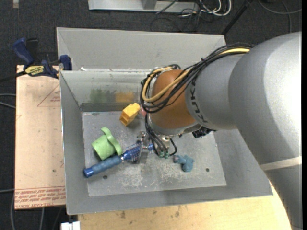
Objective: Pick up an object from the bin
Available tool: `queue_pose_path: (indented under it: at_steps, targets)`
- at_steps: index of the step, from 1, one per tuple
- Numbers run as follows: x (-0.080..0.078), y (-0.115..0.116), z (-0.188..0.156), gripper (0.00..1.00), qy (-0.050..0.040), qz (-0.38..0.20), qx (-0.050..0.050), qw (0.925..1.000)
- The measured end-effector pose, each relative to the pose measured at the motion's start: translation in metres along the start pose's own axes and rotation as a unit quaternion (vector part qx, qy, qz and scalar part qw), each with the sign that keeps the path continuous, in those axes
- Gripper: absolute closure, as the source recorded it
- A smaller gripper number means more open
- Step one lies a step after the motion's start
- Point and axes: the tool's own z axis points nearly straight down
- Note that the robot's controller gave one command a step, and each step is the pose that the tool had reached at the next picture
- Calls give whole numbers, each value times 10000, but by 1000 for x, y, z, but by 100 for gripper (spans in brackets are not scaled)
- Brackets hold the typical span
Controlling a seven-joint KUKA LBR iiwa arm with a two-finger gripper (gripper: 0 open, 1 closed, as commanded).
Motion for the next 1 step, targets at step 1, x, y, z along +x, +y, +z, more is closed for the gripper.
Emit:
queue_pose_path:
  at_steps: [1]
  targets:
    - [14,-28,-203,100,-52,-550,-14,9985]
